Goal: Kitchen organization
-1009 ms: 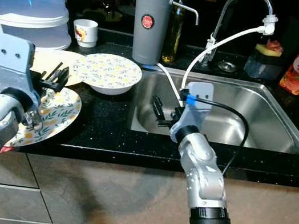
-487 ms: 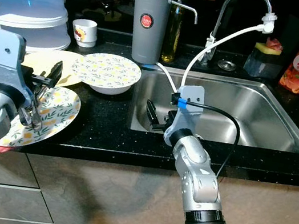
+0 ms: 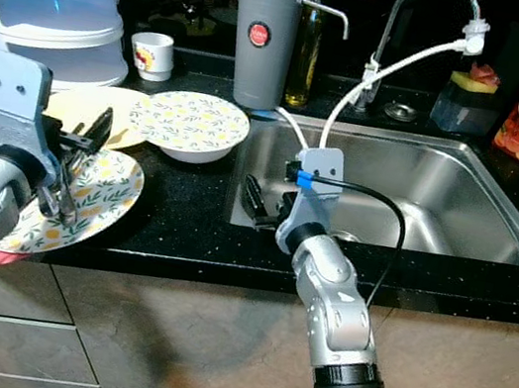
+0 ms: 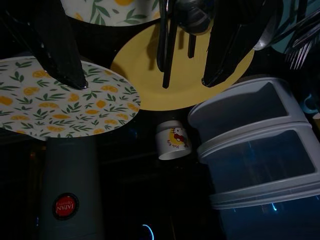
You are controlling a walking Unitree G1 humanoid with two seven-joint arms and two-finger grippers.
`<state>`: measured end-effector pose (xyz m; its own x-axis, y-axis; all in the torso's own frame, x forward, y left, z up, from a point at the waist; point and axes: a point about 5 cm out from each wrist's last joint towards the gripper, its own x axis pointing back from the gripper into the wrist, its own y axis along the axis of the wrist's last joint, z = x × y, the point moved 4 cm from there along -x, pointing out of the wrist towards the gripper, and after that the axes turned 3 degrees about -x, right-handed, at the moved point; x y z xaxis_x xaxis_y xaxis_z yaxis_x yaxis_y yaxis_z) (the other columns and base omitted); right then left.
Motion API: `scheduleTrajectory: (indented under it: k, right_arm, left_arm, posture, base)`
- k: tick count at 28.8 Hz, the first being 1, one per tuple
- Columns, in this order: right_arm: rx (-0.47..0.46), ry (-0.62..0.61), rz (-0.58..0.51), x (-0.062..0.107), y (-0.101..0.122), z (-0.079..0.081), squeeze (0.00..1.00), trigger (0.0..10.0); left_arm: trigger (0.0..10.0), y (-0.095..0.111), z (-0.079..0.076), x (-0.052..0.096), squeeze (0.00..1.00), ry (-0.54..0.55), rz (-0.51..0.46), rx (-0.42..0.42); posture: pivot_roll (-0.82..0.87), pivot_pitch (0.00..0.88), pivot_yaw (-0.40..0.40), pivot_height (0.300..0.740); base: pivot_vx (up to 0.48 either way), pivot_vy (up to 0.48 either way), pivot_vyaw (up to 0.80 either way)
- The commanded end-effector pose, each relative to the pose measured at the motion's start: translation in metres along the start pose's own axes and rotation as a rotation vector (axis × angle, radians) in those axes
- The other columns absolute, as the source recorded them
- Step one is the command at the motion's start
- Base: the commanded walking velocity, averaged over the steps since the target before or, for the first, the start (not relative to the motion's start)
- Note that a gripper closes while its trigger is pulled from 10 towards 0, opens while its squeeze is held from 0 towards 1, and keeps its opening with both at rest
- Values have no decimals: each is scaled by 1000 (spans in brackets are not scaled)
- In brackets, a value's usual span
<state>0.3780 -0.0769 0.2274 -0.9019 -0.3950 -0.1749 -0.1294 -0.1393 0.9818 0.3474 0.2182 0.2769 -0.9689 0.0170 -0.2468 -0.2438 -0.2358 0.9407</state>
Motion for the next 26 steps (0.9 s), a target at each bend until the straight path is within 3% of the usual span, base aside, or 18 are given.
scheduleTrajectory:
  k: [1, 6, 9, 13, 15, 24, 26]
  right_arm:
    - [-1, -2, -6, 2, 0, 0, 0, 10000]
    - [3, 5, -1, 3, -1, 1, 0, 10000]
    - [19, 26, 15, 4, -3, 2, 0, 10000]
    - [40, 52, 29, 5, -5, 2, 0, 10000]
    - [30, 57, 23, 3, -3, 1, 0, 10000]
    - [21, 72, 2, -4, 6, 3, 0, 10000]
    - [12, 73, -4, -5, 7, 3, 0, 10000]
  left_arm:
    - [10000, 1, 3, -1, 0, 2, -3, -30]
    - [10000, -1, 4, -2, 0, -6, 11, -39]
    - [10000, -14, 5, -2, 0, -7, 82, -48]
    - [10000, -14, 3, -4, 0, -41, 72, -127]
    - [10000, -10, -6, -8, 0, -105, 44, -185]
    - [10000, -2, -27, -18, 0, -224, -23, -225]
    - [10000, -4, -37, -22, 0, -278, -31, -292]
  posture:
    - [54, 56, 22, 740]
    - [48, 42, 25, 740]
    - [49, 40, 22, 740]
    - [43, 36, 13, 740]
    - [45, 37, 13, 740]
    - [38, 46, 5, 740]
    - [39, 47, 4, 740]
  base:
    - [0, 0, 0]
    - [0, 0, 0]
    - [0, 0, 0]
    - [0, 0, 0]
    - [0, 0, 0]
    - [0, 0, 0]
    - [0, 0, 0]
